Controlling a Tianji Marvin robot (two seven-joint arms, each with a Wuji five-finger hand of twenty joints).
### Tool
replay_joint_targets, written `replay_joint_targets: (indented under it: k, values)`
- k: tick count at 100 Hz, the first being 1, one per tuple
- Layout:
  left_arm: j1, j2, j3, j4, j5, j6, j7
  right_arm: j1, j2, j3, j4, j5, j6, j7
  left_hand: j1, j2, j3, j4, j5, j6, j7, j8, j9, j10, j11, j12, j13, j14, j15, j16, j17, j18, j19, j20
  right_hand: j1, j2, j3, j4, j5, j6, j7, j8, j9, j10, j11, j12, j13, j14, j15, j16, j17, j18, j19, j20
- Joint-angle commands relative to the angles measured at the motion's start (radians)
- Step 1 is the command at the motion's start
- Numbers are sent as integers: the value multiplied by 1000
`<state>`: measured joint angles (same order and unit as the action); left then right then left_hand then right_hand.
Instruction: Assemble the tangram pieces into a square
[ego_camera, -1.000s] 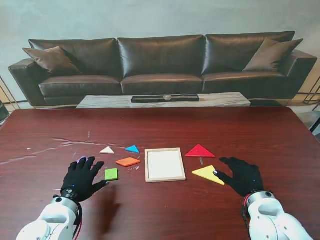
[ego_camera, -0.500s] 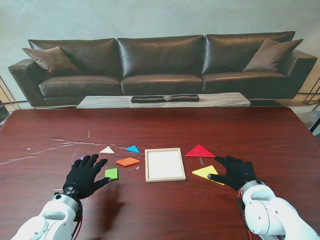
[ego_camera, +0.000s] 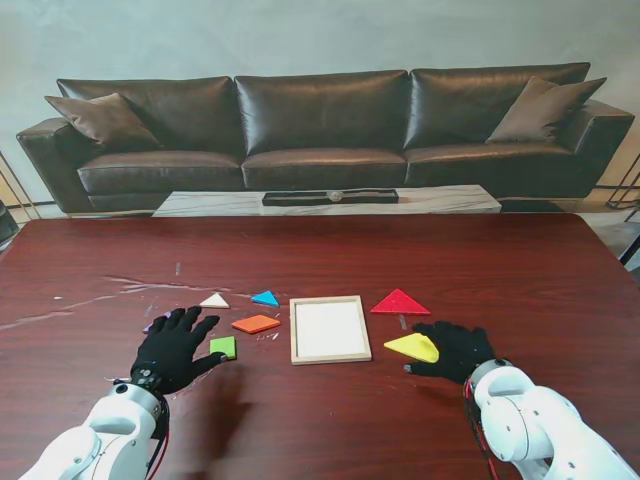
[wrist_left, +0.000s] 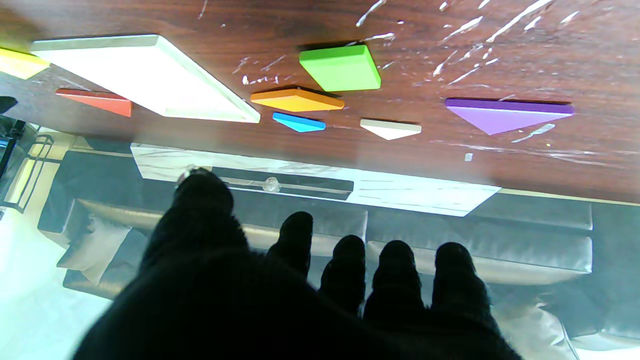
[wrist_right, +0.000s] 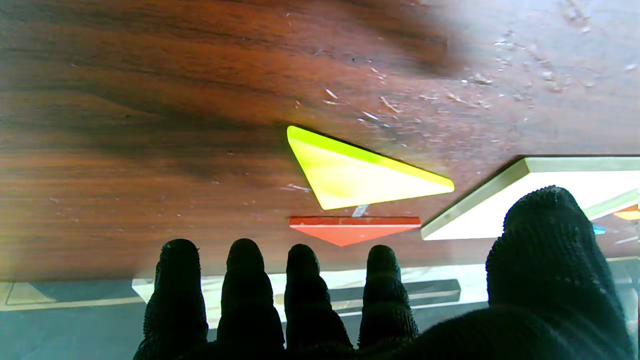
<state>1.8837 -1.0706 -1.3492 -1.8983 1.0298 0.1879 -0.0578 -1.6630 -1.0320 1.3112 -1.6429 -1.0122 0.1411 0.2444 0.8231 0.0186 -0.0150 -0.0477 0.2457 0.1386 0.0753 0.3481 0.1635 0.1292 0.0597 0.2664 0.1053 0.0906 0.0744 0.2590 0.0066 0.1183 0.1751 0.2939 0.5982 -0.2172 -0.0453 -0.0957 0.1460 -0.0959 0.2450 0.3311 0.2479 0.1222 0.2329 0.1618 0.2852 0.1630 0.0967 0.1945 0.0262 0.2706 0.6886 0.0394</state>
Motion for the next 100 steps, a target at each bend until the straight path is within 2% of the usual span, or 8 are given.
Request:
replay_joint_targets:
  k: [1,22,34,42,63,76,100]
  values:
    - [-5,0,5,-8,-4,-3,-2,3,-6,-12,22,4,10,-21,25,35,-7,42,25,-3,10,10,-21,-12,-10,5,-15,-14,-12,2,1,1,-8,12,9,-20,14,17,-35,-32,5,14,-39,11,17,8,-30,7,6,-7,-2,-6,5,-2]
    - [-19,1,16,-1,-13,-14,-3,35,-14,-52,69,40,44,-80,25,34,-7,42,24,-3,10,10,-22,-10,-10,5,-13,-15,-12,2,2,2,-6,12,32,-23,19,9,-37,-36,67,46,-22,10,37,14,-15,-2,22,-12,9,-10,9,-1]
    - [-25,1,17,4,-17,-20,-3,42,-15,-68,73,50,58,-83,25,34,-8,42,24,-3,10,10,-22,-10,-10,4,-12,-15,-12,3,1,2,-6,12,41,-23,21,9,-21,-37,89,55,-2,5,48,19,-3,-14,30,-11,21,-11,13,1]
    - [-28,1,17,7,-18,-21,-3,55,-16,-81,84,59,60,-84,26,34,-8,42,23,-3,9,10,-23,-10,-10,4,-12,-16,-12,3,2,2,-5,12,51,-25,23,8,-9,-39,108,64,16,-7,64,26,8,-59,35,-13,31,-15,15,2]
    - [-35,1,19,13,-22,-26,0,91,-15,-113,122,81,64,-80,28,34,-7,42,24,-3,10,10,-22,-9,-10,5,-9,-15,-11,3,3,1,-4,12,73,-29,26,6,14,-36,147,83,52,-18,92,39,38,-72,58,-15,57,-26,16,3]
    - [-40,1,21,17,-24,-29,-1,117,-14,-130,149,96,63,-71,30,32,-7,42,26,-3,10,10,-21,-6,-9,5,-7,-16,-9,4,5,1,-2,12,96,-36,32,7,21,-29,166,92,61,-19,106,46,55,-67,77,-13,76,-33,17,5]
    - [-40,1,21,18,-23,-26,2,161,-12,-161,186,115,61,-52,33,32,-7,42,26,-4,11,11,-22,-4,-9,5,-7,-16,-10,4,5,1,0,12,140,-42,46,9,1,-25,180,101,44,-17,120,54,53,-11,99,-8,93,-46,8,4]
